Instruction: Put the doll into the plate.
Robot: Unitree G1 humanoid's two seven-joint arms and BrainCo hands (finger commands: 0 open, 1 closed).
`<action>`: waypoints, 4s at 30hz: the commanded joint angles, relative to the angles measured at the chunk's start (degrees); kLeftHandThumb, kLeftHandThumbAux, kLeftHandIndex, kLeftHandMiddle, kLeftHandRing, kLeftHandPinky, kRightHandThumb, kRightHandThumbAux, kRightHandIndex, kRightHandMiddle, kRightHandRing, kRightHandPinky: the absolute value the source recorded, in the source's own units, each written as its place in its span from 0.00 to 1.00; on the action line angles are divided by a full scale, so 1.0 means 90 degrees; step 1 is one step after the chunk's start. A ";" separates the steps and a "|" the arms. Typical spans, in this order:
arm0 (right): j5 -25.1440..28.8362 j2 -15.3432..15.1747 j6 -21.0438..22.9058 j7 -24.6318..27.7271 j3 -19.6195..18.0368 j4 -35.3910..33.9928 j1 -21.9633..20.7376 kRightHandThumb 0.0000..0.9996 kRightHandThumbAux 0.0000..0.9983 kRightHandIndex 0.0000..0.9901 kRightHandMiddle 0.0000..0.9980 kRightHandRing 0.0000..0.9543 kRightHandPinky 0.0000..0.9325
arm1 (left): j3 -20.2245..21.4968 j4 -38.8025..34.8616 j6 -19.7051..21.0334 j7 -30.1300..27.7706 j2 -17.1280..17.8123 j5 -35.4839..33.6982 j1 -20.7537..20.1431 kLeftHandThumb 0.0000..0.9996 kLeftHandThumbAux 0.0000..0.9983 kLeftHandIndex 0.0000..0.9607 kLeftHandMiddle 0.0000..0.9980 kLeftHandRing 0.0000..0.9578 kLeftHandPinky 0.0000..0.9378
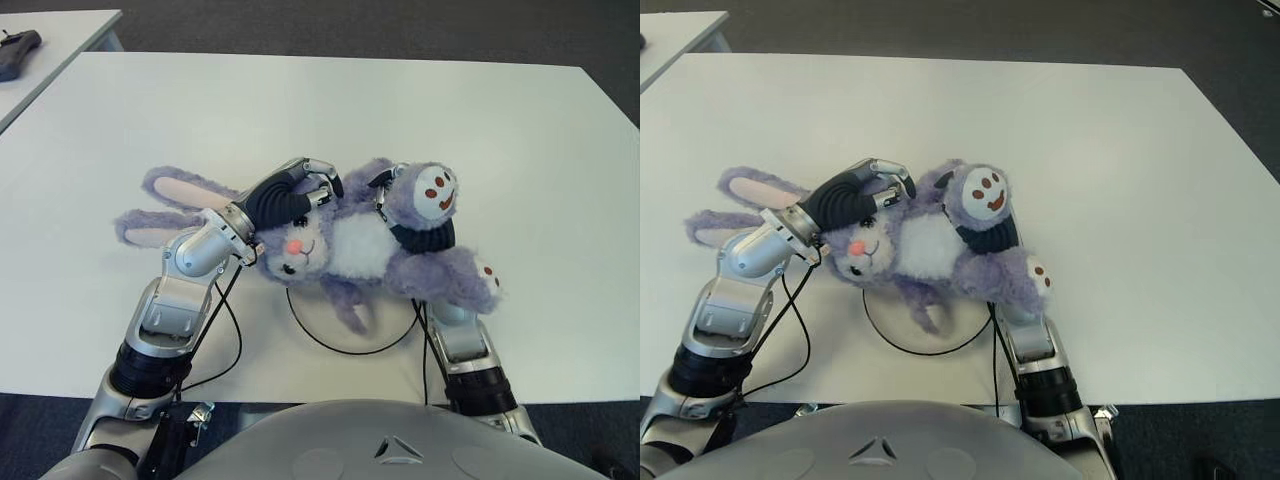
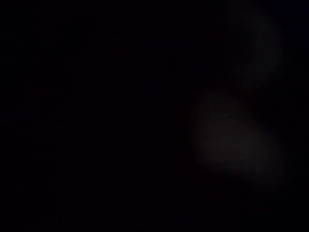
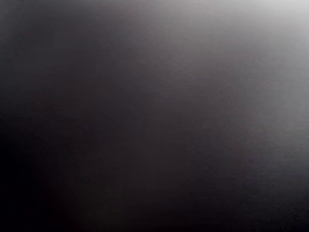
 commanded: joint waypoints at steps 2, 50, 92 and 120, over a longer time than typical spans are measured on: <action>0.0095 0.0048 0.0038 0.0131 0.0197 0.0464 0.0061 0.70 0.72 0.44 0.85 0.89 0.91 | -0.0274 0.0656 -0.0188 0.0088 -0.0232 -0.0018 -0.0063 0.74 0.69 0.46 0.84 0.88 0.90; 0.1171 0.0138 0.1679 0.1103 0.0395 -0.0027 0.0485 0.71 0.72 0.44 0.86 0.90 0.91 | -0.0330 0.1448 -0.0777 0.0713 -0.0585 0.0235 0.0094 0.74 0.69 0.46 0.87 0.92 0.92; 0.0343 0.0254 0.1487 0.0246 0.0359 0.0177 0.0374 0.68 0.73 0.43 0.77 0.82 0.83 | 0.0023 0.2166 -0.2718 0.1304 -0.1113 -0.0291 0.0355 0.68 0.70 0.44 0.68 0.68 0.61; 0.0386 0.0463 0.1258 -0.0347 0.0281 0.0322 0.0609 0.03 0.37 0.00 0.00 0.00 0.00 | -0.0027 0.2036 -0.2867 0.2126 -0.1308 0.0379 0.0638 0.17 0.25 0.00 0.00 0.00 0.00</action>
